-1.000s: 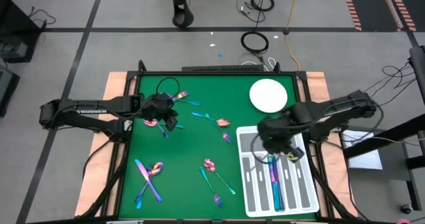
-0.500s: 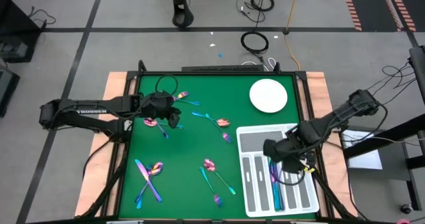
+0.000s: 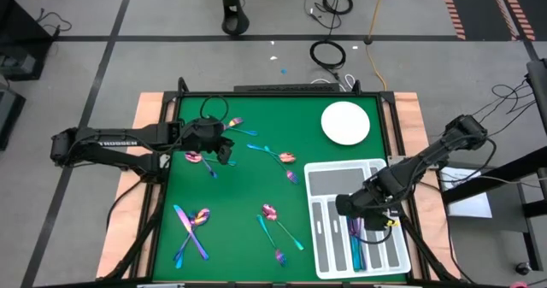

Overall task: Sort silverware
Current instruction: Put the top left knife into the utensil organizer

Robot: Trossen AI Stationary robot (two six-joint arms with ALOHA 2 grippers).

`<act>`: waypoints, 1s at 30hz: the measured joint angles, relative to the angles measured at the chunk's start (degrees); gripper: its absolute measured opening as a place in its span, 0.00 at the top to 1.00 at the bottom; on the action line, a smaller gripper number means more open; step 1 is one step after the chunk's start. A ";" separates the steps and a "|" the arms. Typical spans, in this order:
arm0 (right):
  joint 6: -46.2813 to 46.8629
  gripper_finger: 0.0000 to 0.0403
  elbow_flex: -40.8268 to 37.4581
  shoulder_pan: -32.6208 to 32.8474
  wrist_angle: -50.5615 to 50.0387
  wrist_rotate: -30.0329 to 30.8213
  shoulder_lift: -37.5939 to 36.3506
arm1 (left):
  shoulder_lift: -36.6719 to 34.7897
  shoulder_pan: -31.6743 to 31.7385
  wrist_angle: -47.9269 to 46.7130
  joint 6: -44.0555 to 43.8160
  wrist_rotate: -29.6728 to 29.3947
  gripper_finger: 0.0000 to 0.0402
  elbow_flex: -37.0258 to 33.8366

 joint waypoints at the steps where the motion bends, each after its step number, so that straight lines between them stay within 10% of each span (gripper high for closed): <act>1: -0.35 1.00 -0.43 0.00 1.44 -0.68 0.02 | 0.00 0.00 -0.04 -0.02 -0.01 0.83 0.00; 30: 4.84 1.00 -1.40 -0.02 11.65 -9.99 5.99 | 0.00 -0.04 -0.18 -0.22 2.53 0.83 0.00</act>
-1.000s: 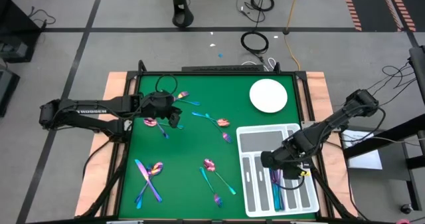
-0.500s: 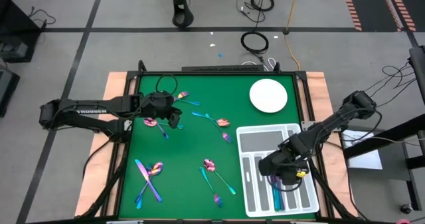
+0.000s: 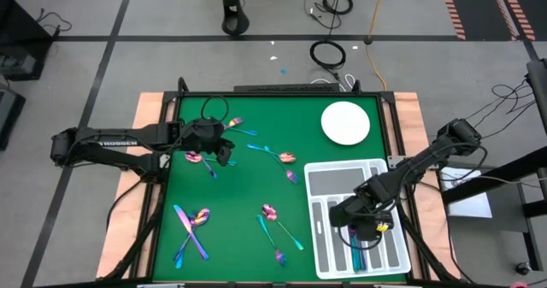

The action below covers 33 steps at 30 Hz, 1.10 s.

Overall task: Sort silverware
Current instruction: Put the top left knife into the utensil organizer, then put the knife into the utensil organizer

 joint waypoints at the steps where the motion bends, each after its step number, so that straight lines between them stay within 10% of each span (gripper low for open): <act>1: 0.35 1.00 0.00 0.00 0.04 -0.02 0.00 | 0.01 0.00 0.00 0.00 0.00 0.83 0.00; 18: 0.75 0.86 0.02 0.00 -0.27 0.04 0.00 | 0.02 0.02 0.04 -0.11 0.02 0.83 0.02; 33: 8.81 0.85 4.46 -2.38 -0.69 13.14 0.00 | 0.01 -0.08 -4.16 -2.99 10.58 0.83 0.02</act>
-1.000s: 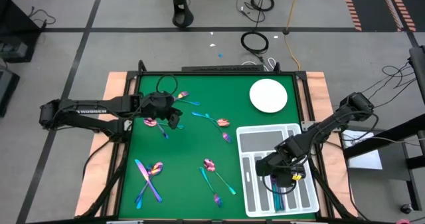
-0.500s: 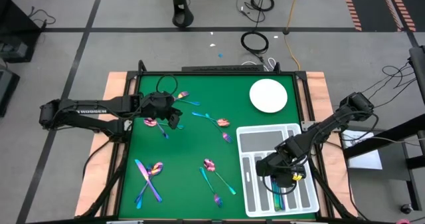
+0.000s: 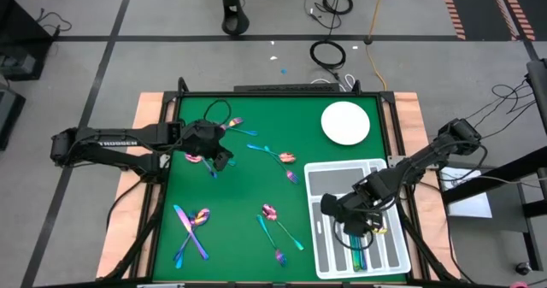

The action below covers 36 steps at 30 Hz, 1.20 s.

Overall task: Sort silverware
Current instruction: Put the knife into the utensil organizer

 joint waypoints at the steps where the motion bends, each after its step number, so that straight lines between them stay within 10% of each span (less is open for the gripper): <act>1: 1.38 0.85 -0.02 -0.57 0.00 -0.01 0.00 | -0.01 -0.13 -0.67 -0.53 0.88 0.83 0.00; 20: 35.59 0.85 -0.02 -14.07 32.10 3.20 0.00 | 0.01 -15.51 -16.98 -10.37 12.29 0.83 0.11; 36: 35.38 0.85 -0.04 -19.33 32.81 5.26 0.20 | 4.03 -37.81 -18.12 -3.86 11.73 0.83 0.11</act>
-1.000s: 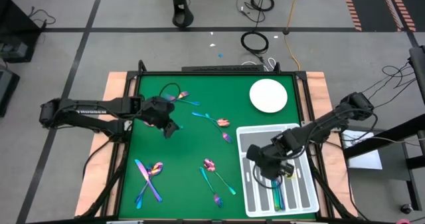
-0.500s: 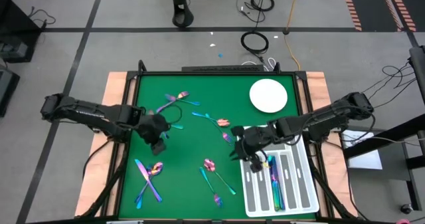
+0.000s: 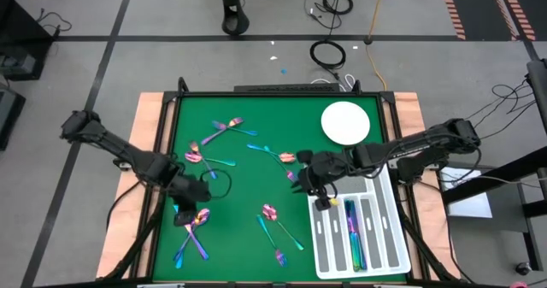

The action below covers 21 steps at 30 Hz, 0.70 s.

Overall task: Sort silverware
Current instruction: Put the knife into the utensil organizer

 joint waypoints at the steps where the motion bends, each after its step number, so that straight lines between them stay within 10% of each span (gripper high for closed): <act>1: -0.39 0.85 0.00 -0.25 -0.02 -0.02 0.10 | 1.24 -1.18 -0.01 1.06 -0.06 0.83 0.00; 12: -3.68 0.85 0.00 -2.55 0.34 -0.15 2.98 | 16.91 -9.12 -12.86 8.34 -1.15 0.83 5.78; 21: -5.00 0.85 -0.02 -3.73 0.93 -0.24 4.17 | 20.31 -12.19 -16.97 16.14 -15.35 0.83 16.35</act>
